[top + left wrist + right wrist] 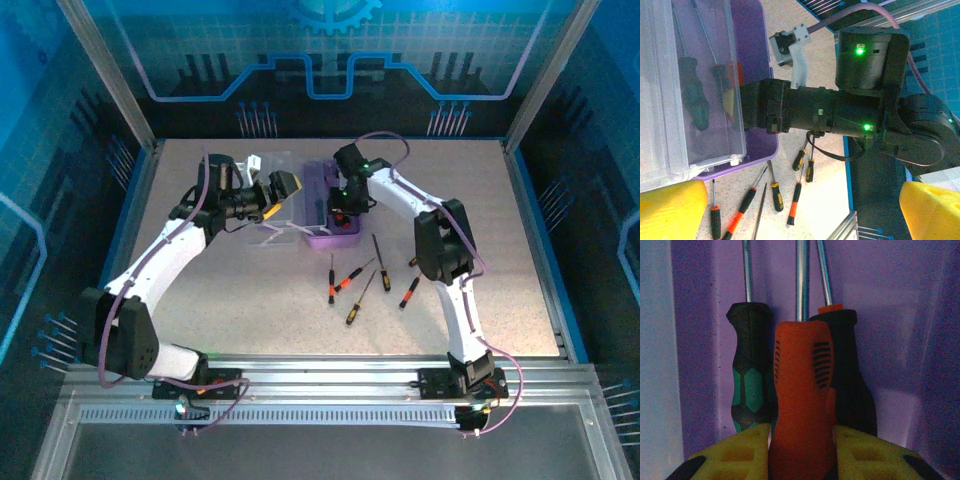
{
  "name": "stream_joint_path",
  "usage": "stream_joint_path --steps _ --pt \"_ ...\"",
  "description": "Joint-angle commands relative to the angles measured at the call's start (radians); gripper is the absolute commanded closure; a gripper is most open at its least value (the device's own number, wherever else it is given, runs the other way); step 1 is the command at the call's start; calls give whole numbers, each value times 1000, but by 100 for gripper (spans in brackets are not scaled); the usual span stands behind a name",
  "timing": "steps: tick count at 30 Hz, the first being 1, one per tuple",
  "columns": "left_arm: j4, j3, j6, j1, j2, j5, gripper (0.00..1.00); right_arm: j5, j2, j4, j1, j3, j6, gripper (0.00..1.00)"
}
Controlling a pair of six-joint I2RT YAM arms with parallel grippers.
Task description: Pack the tool kit
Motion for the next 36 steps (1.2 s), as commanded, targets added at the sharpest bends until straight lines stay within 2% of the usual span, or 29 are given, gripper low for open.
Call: stream_joint_path --steps 1,14,23,31,36 --pt "22 -14 -3 6 -8 19 1 -37 21 -20 11 43 7 72" --pt "37 -18 -12 6 -8 33 1 -23 16 -34 6 54 12 61" --pt "41 -19 -13 6 -9 36 1 -16 -27 -36 6 56 15 59" --pt "43 -20 -12 6 -13 35 1 62 -136 -26 5 7 49 63" --pt "47 -19 -4 6 -18 41 1 180 -213 -30 1 -51 83 74"
